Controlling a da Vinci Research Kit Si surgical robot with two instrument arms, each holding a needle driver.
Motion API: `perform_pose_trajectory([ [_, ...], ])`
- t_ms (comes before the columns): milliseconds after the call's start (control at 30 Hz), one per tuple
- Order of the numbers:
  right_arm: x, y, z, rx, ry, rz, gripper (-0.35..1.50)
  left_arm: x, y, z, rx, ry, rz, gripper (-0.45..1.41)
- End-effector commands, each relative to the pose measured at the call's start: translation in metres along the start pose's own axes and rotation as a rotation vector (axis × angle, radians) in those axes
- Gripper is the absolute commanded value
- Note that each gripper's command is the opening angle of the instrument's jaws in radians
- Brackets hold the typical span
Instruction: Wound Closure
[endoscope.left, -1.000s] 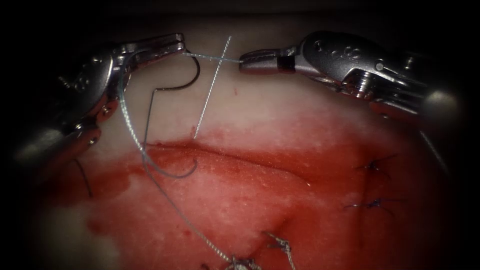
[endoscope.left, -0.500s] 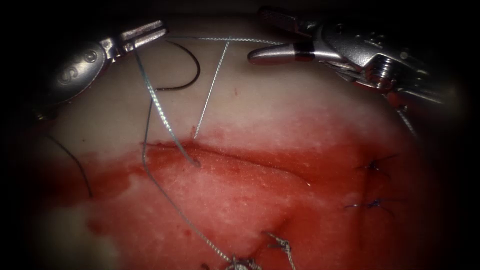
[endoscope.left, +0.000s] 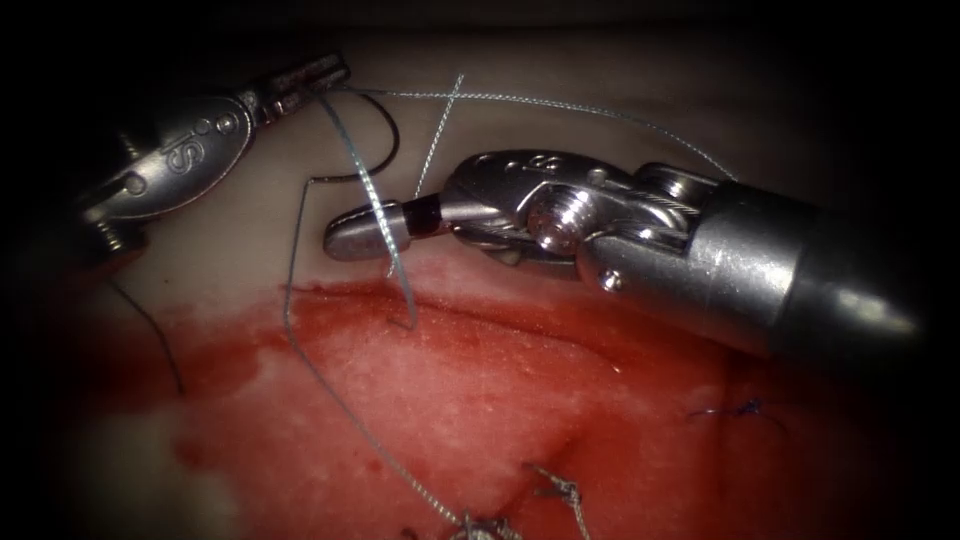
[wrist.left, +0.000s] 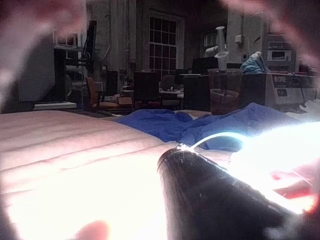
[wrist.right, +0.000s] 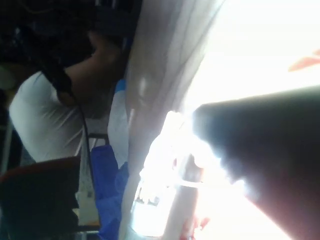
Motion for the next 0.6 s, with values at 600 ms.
perform_pose_trajectory([
  [600, -0.0021, -0.0006, 0.0033, -0.268, -0.714, 0.283, -0.35, -0.001, 0.004, 0.0005, -0.185, -0.121, -0.031, -0.45],
])
